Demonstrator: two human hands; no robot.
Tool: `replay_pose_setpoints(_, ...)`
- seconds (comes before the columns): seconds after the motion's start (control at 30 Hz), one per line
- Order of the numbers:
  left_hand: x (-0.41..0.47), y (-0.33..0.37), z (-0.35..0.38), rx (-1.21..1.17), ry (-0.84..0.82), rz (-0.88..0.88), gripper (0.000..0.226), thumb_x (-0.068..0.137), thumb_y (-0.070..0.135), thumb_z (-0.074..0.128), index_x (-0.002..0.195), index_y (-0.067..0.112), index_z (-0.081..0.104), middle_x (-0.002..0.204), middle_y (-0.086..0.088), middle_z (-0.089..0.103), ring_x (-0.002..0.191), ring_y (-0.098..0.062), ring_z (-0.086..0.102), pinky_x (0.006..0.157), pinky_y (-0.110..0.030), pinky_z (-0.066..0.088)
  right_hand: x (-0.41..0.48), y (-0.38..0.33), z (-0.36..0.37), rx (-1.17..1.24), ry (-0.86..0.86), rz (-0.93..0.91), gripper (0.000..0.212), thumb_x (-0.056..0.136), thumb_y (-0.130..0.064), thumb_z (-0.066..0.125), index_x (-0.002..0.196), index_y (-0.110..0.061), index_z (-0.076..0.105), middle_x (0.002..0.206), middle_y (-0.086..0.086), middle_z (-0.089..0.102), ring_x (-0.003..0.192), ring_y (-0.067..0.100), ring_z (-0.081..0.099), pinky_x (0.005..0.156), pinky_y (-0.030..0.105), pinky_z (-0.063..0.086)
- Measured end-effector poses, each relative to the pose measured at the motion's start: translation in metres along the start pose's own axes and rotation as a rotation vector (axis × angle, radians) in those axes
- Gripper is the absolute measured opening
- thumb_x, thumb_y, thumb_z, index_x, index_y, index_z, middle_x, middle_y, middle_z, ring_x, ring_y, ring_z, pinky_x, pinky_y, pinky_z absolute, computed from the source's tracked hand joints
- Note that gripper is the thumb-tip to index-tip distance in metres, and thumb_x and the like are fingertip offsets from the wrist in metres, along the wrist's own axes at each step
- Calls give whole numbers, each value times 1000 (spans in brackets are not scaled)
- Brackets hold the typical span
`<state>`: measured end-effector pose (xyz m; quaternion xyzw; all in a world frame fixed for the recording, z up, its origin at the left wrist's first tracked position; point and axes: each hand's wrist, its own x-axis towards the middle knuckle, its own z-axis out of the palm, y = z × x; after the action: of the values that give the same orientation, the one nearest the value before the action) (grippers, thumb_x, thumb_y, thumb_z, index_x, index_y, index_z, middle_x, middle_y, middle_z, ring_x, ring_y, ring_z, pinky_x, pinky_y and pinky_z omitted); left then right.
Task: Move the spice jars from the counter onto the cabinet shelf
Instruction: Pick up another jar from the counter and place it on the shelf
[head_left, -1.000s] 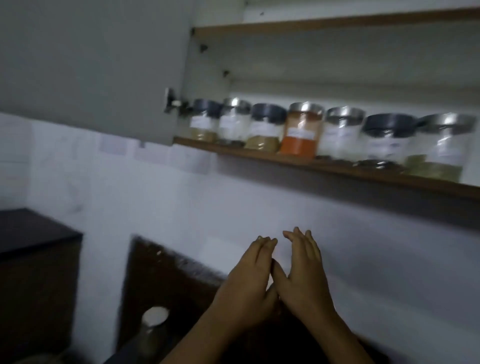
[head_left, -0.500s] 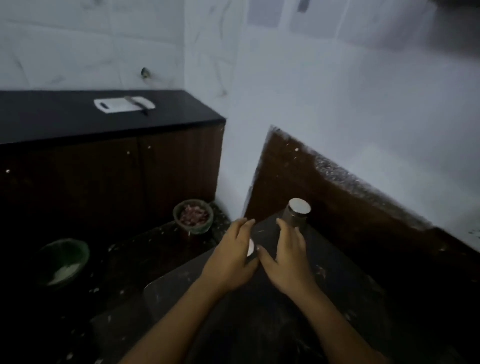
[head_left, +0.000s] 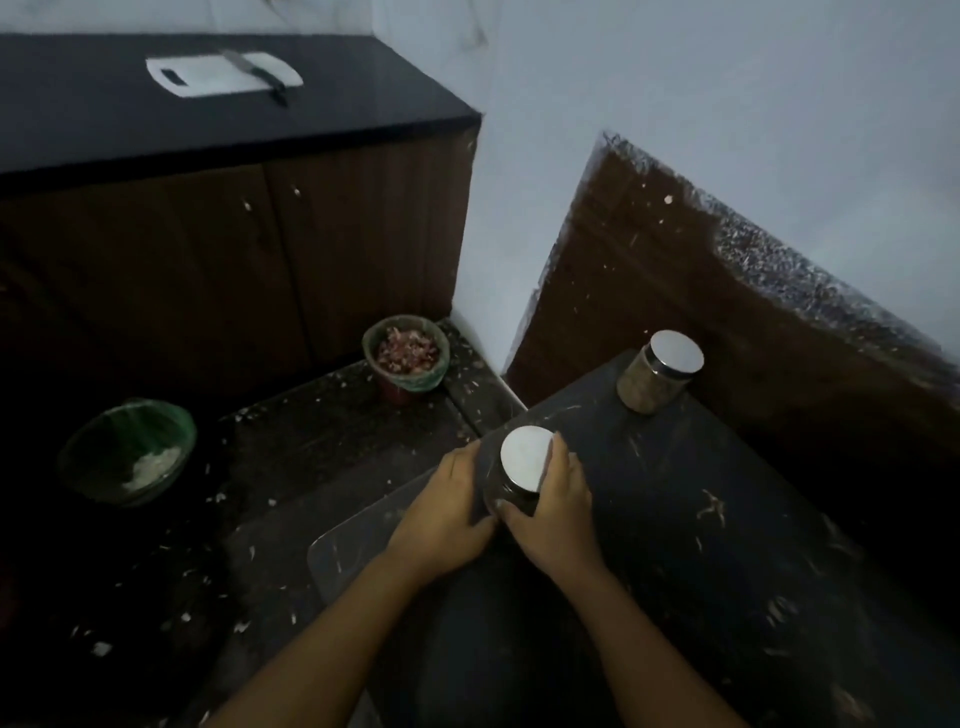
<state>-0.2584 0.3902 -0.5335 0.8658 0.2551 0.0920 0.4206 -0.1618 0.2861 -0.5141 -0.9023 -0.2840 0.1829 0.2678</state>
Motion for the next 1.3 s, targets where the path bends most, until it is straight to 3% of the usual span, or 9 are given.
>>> replay_pose_setpoints(0.2, 14, -1, 21, -72, -109, -12, 88, 78, 25, 65, 147, 17, 12, 151, -5, 29, 136, -16, 31, 110, -29, 30, 12, 8, 1, 137, -6, 5, 101, 73, -23, 73, 146, -33, 4, 144, 8, 28, 130, 22, 36, 104, 32, 36)
replay_pose_setpoints(0.47, 5, 17, 30, -193, -91, 44, 91, 71, 24, 72, 141, 35, 15, 142, 9, 40, 125, 0, 38, 96, -16, 31, -2, 16, -18, 187, 14, -23, 98, 75, -22, 73, 146, -33, 6, 149, 0, 25, 133, 18, 31, 104, 32, 34)
replay_pose_setpoints(0.57, -3, 41, 25, -232, -46, 134, 93, 66, 33, 71, 131, 58, 10, 136, 22, 34, 124, 11, 30, 99, -15, 31, -16, 10, -40, 223, 72, -46, 97, 74, -27, 73, 146, -36, 8, 148, -1, 27, 133, 17, 32, 103, 31, 35)
replay_pose_setpoints(0.7, -17, 84, 25, -223, 95, 168, 107, 60, 60, 63, 143, 39, -1, 149, 9, 19, 134, -2, 20, 107, -26, 28, -42, -4, -79, 303, 139, -111, 99, 73, -34, 74, 145, -37, 6, 150, -4, 26, 127, 3, 27, 97, 20, 29)
replay_pose_setpoints(0.83, -33, 141, 20, -263, 316, 262, 96, 62, 63, 65, 139, 40, 13, 138, 9, 35, 125, -5, 35, 96, -28, 38, -78, -12, -129, 328, 216, -194, 100, 73, -40, 73, 145, -37, 5, 152, -7, 25, 126, -3, 23, 99, 18, 27)
replay_pose_setpoints(0.93, -46, 180, 9, -401, 320, 294, 88, 53, 53, 77, 116, 52, 16, 112, 26, 45, 102, 7, 53, 75, -10, 46, -105, -7, -165, 450, 215, -222, 100, 72, -31, 75, 144, -42, 7, 146, -8, 37, 129, 2, 38, 103, 25, 40)
replay_pose_setpoints(1.03, -57, 210, 4, -531, 253, 341, 85, 47, 46, 79, 109, 38, 22, 105, 20, 47, 93, 19, 53, 67, -2, 45, -133, 3, -194, 590, 145, -226, 99, 71, -35, 76, 142, -47, 8, 134, -20, 44, 114, -10, 49, 87, 12, 47)
replay_pose_setpoints(1.2, -81, 255, 9, -573, 171, 377, 78, 48, 54, 66, 114, 26, 36, 116, -2, 43, 103, -14, 53, 78, -34, 54, -177, 16, -227, 724, 120, -274, 67, 68, -43, 73, 123, -57, 37, 128, -18, 54, 114, -3, 55, 85, 15, 49)
replay_pose_setpoints(1.3, -95, 284, 13, -659, 139, 436, 78, 57, 50, 58, 129, 26, 39, 120, -2, 43, 105, -10, 51, 84, -35, 52, -200, 30, -248, 722, 229, -294, 75, 68, -34, 75, 129, -54, 37, 129, -12, 54, 114, 3, 56, 85, 22, 52)
